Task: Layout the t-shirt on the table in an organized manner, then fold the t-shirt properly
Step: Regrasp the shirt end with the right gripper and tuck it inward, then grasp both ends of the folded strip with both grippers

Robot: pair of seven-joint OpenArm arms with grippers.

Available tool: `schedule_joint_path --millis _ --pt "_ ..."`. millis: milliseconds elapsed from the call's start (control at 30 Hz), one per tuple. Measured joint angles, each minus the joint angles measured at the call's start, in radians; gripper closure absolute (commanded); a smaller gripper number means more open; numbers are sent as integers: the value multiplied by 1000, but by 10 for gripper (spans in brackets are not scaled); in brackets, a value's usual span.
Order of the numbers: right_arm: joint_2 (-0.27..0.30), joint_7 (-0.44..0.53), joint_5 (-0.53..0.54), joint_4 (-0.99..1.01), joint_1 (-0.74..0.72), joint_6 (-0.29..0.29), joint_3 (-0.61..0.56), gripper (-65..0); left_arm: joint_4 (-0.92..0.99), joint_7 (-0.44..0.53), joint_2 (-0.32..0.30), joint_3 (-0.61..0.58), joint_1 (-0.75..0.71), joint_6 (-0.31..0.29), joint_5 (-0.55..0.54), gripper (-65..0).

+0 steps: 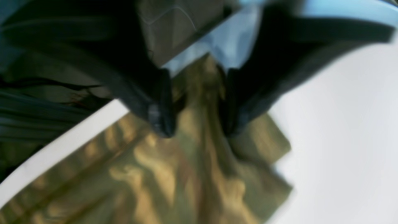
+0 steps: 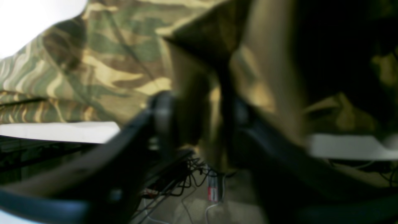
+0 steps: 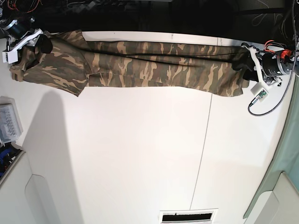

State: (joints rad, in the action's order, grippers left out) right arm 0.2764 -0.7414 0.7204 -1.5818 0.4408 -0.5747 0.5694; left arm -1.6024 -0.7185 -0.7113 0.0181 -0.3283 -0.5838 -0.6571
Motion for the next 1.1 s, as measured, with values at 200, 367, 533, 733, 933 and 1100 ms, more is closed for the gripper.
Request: schedule_joint_path --millis 200,367,533,733,933,1100 --pt "-8 -57 71 -100 2 -1 31 -293 -4 -2 47 139 2 56 0 -327" --pt "-11 -83 93 -254 2 -2 87 -215 -6 -58 87 332 2 60 -80 -327" --pt "-12 -25 50 -261 -6 -2 67 0 -6 -140 147 361 -14 98 -163 -340" --pt "-13 56 -109 -128 -33 -4 -35 0 -6 -148 224 359 -12 109 -161 -353" --pt "-13 53 -143 100 -117 0 -92 0 -5 -144 280 359 -40 193 -51 -397" --pt "-10 73 -114 186 -170 -3 -122 0 -5 -143 308 355 -64 200 -27 -400"
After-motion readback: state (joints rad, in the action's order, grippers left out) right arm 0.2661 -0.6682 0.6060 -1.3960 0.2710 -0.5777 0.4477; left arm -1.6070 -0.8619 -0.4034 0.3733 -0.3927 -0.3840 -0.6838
